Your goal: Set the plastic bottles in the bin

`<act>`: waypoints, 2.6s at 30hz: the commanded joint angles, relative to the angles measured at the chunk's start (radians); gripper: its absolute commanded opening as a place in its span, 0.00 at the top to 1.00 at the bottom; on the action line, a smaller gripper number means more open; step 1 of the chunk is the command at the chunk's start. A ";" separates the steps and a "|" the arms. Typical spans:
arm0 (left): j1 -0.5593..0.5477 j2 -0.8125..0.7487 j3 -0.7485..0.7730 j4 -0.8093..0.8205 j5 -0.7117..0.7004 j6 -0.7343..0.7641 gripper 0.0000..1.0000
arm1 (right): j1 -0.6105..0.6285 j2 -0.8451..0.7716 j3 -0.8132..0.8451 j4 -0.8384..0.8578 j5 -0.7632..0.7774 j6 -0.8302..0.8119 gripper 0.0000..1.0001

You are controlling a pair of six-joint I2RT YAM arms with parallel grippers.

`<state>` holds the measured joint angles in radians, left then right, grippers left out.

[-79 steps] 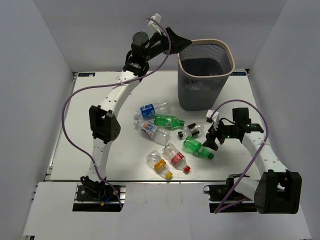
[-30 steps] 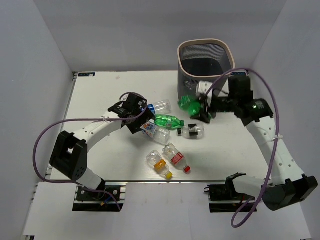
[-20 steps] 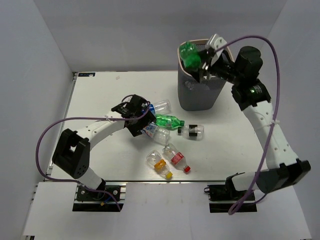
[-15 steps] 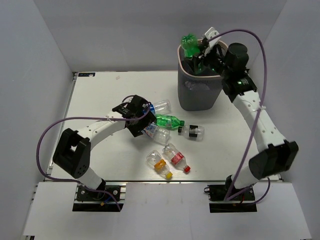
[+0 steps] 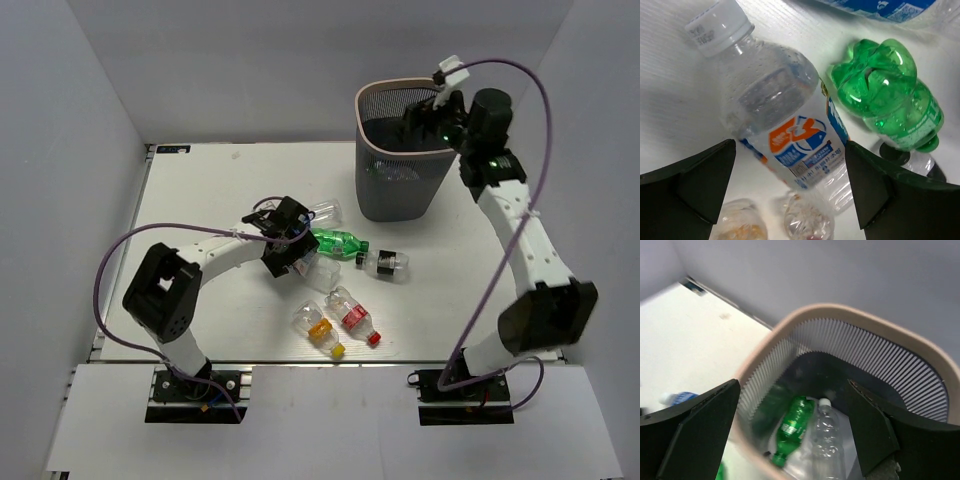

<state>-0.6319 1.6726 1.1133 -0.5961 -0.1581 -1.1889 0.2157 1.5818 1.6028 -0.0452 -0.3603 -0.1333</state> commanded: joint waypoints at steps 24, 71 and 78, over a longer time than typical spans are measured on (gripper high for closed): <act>-0.094 -0.347 0.129 0.070 0.014 0.286 1.00 | -0.081 -0.667 -0.733 -0.464 -0.439 -0.463 0.73; -0.055 -0.288 0.296 -0.060 -0.270 0.678 0.00 | -0.030 -0.184 -0.778 -0.208 -0.313 -0.879 0.16; -0.065 -0.517 -0.052 -0.047 -0.111 0.460 0.00 | -0.006 -0.101 -0.718 -0.211 -0.273 -0.870 0.16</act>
<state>-0.6895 1.2102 1.1194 -0.6041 -0.3508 -0.6155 0.2043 1.4857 0.8547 -0.2527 -0.6453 -0.9836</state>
